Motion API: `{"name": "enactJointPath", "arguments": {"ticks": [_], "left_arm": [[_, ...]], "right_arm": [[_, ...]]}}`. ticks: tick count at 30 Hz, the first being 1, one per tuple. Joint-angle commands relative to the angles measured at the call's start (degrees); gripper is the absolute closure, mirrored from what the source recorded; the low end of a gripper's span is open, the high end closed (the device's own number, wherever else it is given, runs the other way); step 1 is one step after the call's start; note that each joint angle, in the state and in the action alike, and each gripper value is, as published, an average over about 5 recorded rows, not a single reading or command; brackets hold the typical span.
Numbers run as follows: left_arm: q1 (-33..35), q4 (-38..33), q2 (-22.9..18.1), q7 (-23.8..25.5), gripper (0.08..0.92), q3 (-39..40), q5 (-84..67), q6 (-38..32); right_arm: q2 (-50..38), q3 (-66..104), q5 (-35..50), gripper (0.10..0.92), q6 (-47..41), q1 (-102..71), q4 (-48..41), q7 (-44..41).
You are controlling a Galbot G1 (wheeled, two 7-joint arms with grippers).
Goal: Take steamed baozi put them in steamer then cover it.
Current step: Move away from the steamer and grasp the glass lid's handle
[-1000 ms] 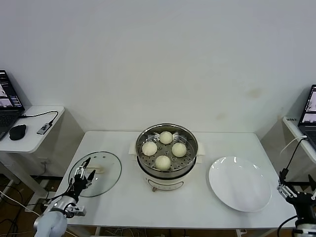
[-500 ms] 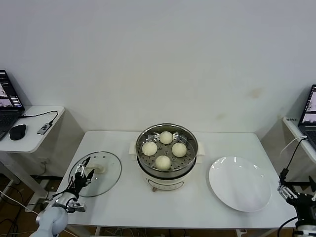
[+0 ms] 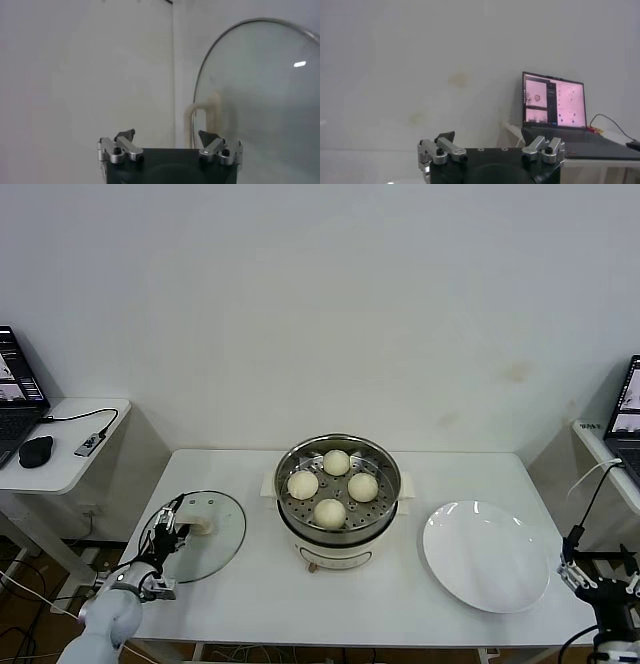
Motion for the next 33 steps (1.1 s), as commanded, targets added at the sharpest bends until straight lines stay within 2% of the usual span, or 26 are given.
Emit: {"name": "enactJointPath", "arguments": {"ticks": [1,6,9,24,28,30,33], "left_arm": [[-3.0,3.8,-0.2,-0.1,0.177,0.6,0.3,-0.1],[-3.7,5.7,-0.5,-0.6,0.185,0.5,0.8,-0.3],[-3.8,6.1,-0.5,-0.8,0.237,0.4,0.9,-0.4],[-3.2,7.5,-1.3,-3.0,0.667,-0.8,0.7,-2.0],[-0.5,3.1,-1.1,-3.4,0.779,-2.2,-0.9,-1.5],[2.0,-1.4,-0.8,-2.9,0.828,-2.9,-2.8,-0.2],[5.9,-9.5,-0.1,-1.7,0.854,-4.0,-5.7,2.8]], "right_arm": [[0.0,0.0,-0.3,0.203,0.0,0.3,-0.9,-0.1],[0.0,-0.2,-0.4,0.203,0.0,0.5,-1.2,-0.1],[0.0,-0.3,-0.5,0.203,-0.1,0.6,-1.4,-0.1],[0.0,-1.2,-1.6,0.203,0.2,0.5,-1.6,-0.6],[-0.1,-1.6,-2.0,0.203,0.3,0.3,-1.4,-0.8],[-0.1,-1.8,-2.1,0.203,0.3,0.3,-1.2,-1.0],[-0.3,-2.2,-2.5,0.203,0.3,0.4,-1.0,-1.3]]}}
